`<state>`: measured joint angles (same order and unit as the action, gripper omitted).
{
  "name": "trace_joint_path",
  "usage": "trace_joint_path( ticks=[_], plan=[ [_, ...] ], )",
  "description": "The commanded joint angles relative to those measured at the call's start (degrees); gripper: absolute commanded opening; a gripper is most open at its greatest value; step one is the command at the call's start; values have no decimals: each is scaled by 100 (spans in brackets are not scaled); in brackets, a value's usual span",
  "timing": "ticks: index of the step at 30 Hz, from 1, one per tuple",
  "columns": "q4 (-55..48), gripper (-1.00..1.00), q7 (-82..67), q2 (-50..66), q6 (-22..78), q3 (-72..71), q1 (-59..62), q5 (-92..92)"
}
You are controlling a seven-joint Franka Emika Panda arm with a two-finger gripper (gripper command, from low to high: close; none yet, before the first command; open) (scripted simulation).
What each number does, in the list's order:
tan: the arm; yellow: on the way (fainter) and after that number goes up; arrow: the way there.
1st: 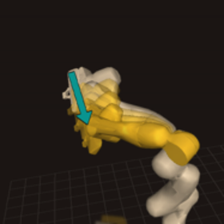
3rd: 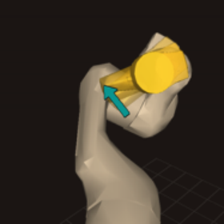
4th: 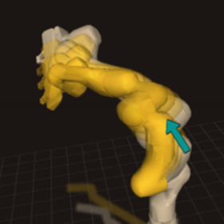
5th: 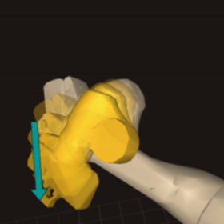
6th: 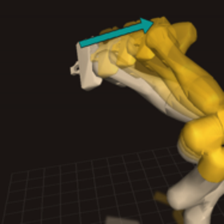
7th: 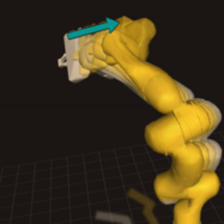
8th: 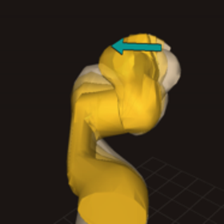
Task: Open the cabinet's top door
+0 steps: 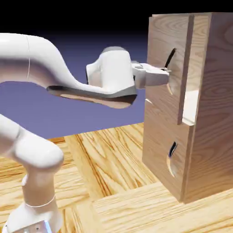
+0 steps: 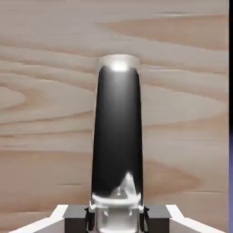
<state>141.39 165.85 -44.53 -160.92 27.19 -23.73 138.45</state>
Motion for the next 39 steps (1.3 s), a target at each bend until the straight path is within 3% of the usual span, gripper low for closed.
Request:
trace_joint_path(
  ticks=[1,10,22,30,39],
  plan=[
    [94,-100,-32,-39,48,-204,207,-166],
    [1067,-100,-1108,-850,949,-1799,1357,-2349],
    [1644,-100,-2214,-1699,3157,-3904,1481,-5338],
    [1143,-100,-2357,-1416,5099,-5566,1551,-7017],
    [-232,-100,-2224,-513,7245,-7435,2469,-8310]
  ],
)
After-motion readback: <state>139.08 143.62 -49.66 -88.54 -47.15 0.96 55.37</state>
